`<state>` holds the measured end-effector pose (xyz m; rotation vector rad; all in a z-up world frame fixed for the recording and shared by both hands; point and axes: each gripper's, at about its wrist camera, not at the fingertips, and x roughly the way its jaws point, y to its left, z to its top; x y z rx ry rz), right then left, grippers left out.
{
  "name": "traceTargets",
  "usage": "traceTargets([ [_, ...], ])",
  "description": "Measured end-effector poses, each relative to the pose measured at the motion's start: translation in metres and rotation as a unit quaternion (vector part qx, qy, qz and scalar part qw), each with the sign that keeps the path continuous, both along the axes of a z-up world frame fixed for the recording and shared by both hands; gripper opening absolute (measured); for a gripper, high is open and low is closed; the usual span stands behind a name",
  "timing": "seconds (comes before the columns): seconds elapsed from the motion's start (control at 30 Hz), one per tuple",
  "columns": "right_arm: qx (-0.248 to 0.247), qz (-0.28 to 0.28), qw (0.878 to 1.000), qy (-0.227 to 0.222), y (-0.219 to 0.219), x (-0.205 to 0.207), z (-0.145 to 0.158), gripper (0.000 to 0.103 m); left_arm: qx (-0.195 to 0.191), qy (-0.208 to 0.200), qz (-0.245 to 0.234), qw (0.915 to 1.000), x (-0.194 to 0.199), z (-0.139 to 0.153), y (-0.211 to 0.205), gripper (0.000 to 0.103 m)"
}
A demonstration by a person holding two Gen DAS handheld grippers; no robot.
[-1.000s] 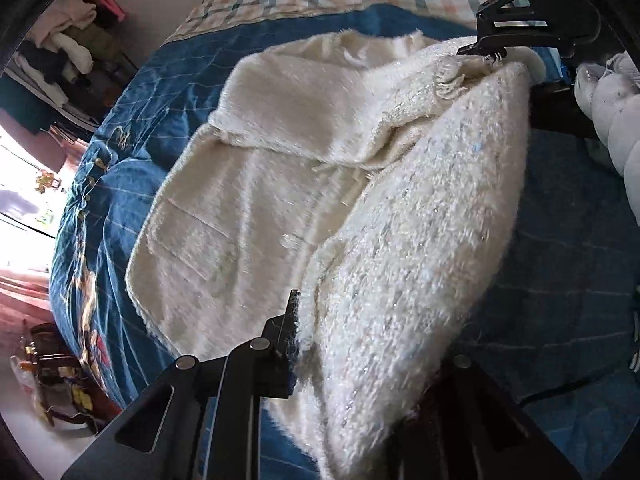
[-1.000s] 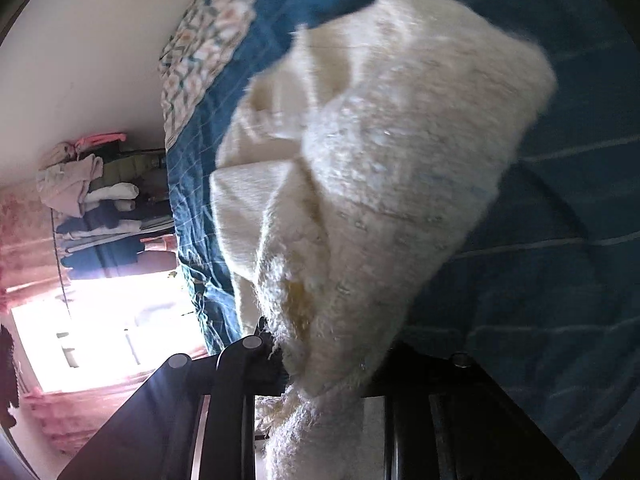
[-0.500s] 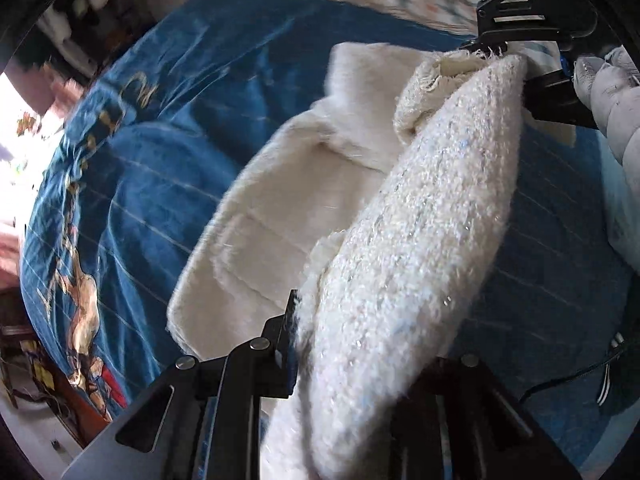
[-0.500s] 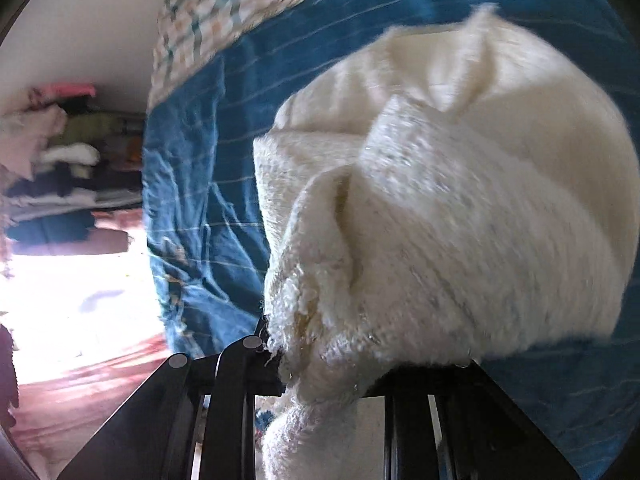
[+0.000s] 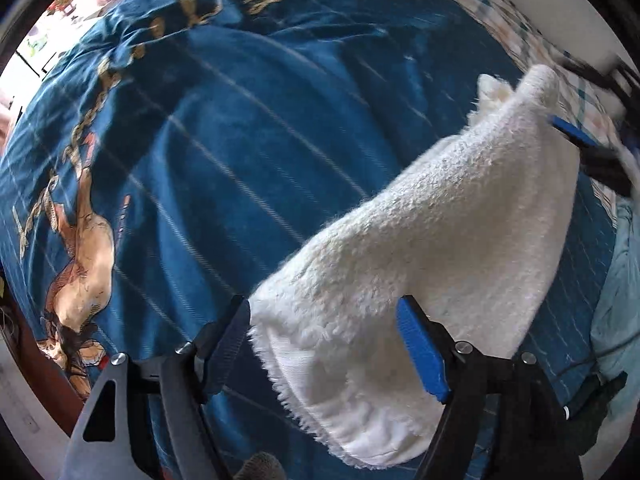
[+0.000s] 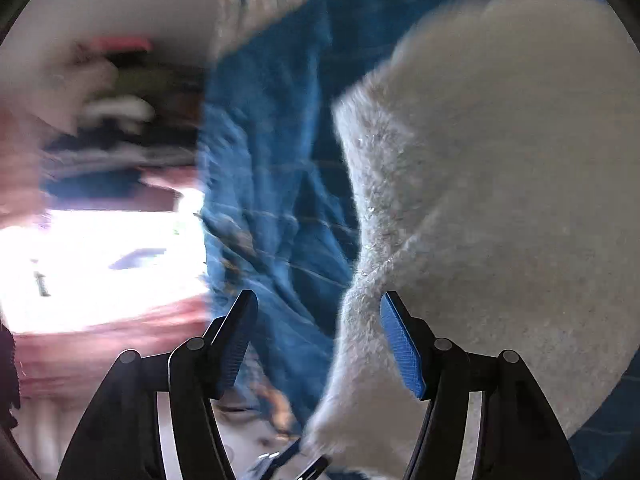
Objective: Fold large clothes
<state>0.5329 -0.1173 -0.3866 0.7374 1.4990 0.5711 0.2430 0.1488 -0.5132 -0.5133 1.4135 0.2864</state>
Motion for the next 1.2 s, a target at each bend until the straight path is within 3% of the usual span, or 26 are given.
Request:
traceTargets([
  [0.07, -0.052, -0.045, 0.997, -0.029, -0.059, -0.005, 0.01, 0.067, 0.012, 0.011, 0.004, 0.9999, 0.003, -0.012, -0.001, 0.077],
  [0.13, -0.111, -0.078, 0.99, -0.036, -0.111, -0.009, 0.008, 0.068, 0.051, 0.034, 0.011, 0.998, 0.009, -0.031, -0.002, 0.077],
  [0.2, -0.143, -0.092, 0.985, -0.022, -0.149, -0.009, -0.008, 0.072, 0.061, 0.052, 0.019, 0.9966, 0.013, -0.055, 0.002, 0.082],
  [0.27, -0.162, -0.107, 0.981, 0.013, -0.186, -0.004, -0.047, 0.072, 0.043, 0.057, 0.037, 0.9967, 0.012, -0.069, 0.007, 0.085],
  [0.37, -0.078, -0.114, 0.989, 0.056, -0.196, 0.005, -0.106, 0.072, 0.048, 0.057, 0.03, 0.9968, 0.015, -0.07, 0.007, 0.089],
  [0.4, -0.003, -0.127, 0.99, 0.064, -0.197, 0.005, -0.128, 0.073, 0.052, 0.055, 0.023, 0.9969, 0.016, -0.069, 0.006, 0.089],
  [0.47, 0.06, -0.141, 0.987, 0.051, -0.186, 0.004, -0.147, 0.075, 0.059, 0.055, 0.012, 0.9966, 0.018, -0.068, 0.005, 0.089],
  [0.5, 0.064, -0.142, 0.987, 0.035, -0.183, 0.002, -0.147, 0.074, 0.063, 0.055, 0.007, 0.9965, 0.019, -0.066, 0.005, 0.089],
  [0.53, 0.071, -0.144, 0.987, 0.024, -0.18, -0.001, -0.145, 0.07, 0.067, 0.056, 0.002, 0.9962, 0.019, -0.067, 0.006, 0.089],
  [0.57, 0.069, -0.147, 0.986, 0.022, -0.179, -0.006, -0.142, 0.049, 0.072, 0.059, -0.004, 0.9957, 0.021, -0.066, 0.005, 0.089],
  [0.6, 0.07, -0.154, 0.985, 0.019, -0.178, -0.01, -0.14, 0.036, 0.078, 0.059, -0.009, 0.9952, 0.021, -0.064, 0.004, 0.089],
  [0.63, 0.079, -0.171, 0.982, 0.015, -0.183, -0.02, -0.133, 0.032, 0.084, 0.058, -0.015, 0.9946, 0.028, -0.063, 0.004, 0.089],
  [0.7, 0.102, -0.228, 0.968, 0.023, -0.2, -0.045, -0.118, 0.02, 0.099, 0.052, -0.025, 0.9934, 0.033, -0.054, 0.004, 0.089],
  [0.8, 0.101, -0.289, 0.951, 0.034, -0.226, -0.092, -0.09, 0.013, 0.106, 0.021, -0.026, 0.9938, 0.043, -0.029, 0.012, 0.089],
  [0.9, 0.088, -0.36, 0.927, 0.055, -0.264, -0.171, -0.065, 0.009, 0.102, -0.004, -0.022, 0.9945, 0.049, -0.002, 0.026, 0.089],
  [1.07, 0.053, -0.456, 0.88, 0.124, -0.321, -0.345, -0.042, 0.001, 0.12, -0.035, -0.039, 0.9914, 0.045, 0.031, 0.027, 0.092],
  [1.17, 0.021, -0.458, 0.875, 0.156, -0.333, -0.403, -0.046, 0.001, 0.115, -0.037, -0.053, 0.9912, 0.039, 0.026, 0.017, 0.093],
  [1.2, 0.031, -0.459, 0.874, 0.159, -0.336, -0.412, -0.05, 0.001, 0.11, -0.029, -0.055, 0.992, 0.039, 0.021, 0.018, 0.093],
])
